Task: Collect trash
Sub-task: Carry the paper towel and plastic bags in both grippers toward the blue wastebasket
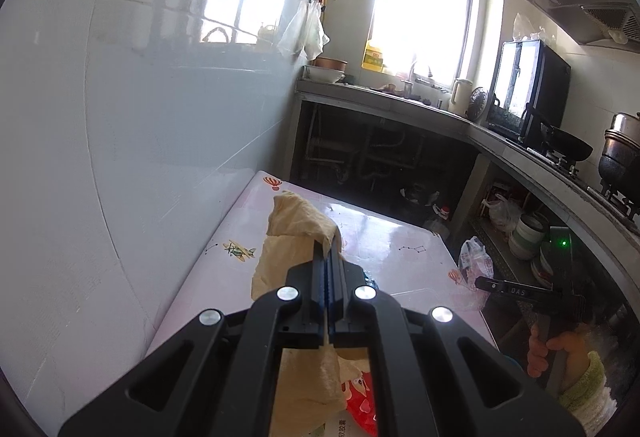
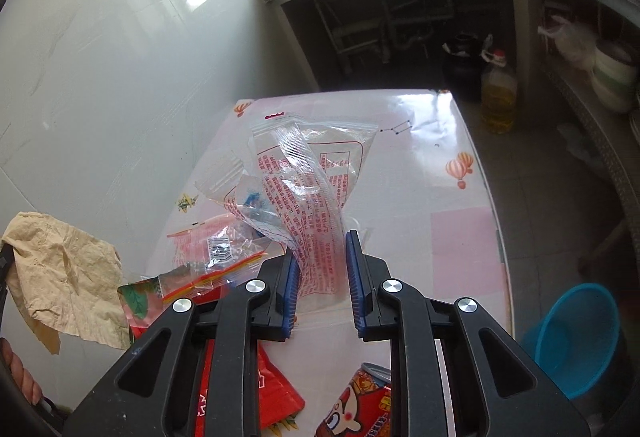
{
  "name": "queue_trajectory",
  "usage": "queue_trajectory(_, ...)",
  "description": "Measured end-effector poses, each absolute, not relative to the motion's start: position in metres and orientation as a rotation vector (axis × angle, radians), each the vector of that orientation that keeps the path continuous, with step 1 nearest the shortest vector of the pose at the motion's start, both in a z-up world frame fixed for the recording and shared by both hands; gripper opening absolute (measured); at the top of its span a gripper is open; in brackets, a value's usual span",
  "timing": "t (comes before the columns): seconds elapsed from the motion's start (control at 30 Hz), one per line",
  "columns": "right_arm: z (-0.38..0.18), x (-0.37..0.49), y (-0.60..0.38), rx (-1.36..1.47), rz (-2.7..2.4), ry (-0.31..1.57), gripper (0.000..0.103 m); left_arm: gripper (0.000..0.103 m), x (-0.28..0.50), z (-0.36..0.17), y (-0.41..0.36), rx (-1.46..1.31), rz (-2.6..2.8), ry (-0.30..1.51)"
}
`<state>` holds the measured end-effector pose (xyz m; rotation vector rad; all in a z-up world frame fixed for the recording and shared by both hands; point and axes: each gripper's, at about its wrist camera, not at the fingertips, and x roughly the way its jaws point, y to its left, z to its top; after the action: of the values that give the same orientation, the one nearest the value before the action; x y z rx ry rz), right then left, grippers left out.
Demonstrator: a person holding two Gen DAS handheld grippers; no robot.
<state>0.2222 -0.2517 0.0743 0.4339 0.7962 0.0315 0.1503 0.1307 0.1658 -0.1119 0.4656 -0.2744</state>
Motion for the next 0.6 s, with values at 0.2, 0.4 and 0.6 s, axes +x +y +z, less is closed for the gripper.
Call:
queue_trajectory(0.2, 0.085, 0.204, -0.275, 0.502, 0.038, 0.726, 0.02, 0.001, 0.147, 0.188, 0.12, -0.102, -0.321, 0.428)
queue_trajectory(0.4, 0.099, 0.176, -0.296, 0.574, 0.047, 0.645, 0.02, 0.001, 0.146, 0.21, 0.089, -0.098, -0.423, 0.402)
queue_trajectory(0.6, 0.106, 0.141, -0.322, 0.632, 0.01, 0.578, 0.02, 0.001, 0.156, 0.222, 0.032, -0.078, -0.557, 0.412)
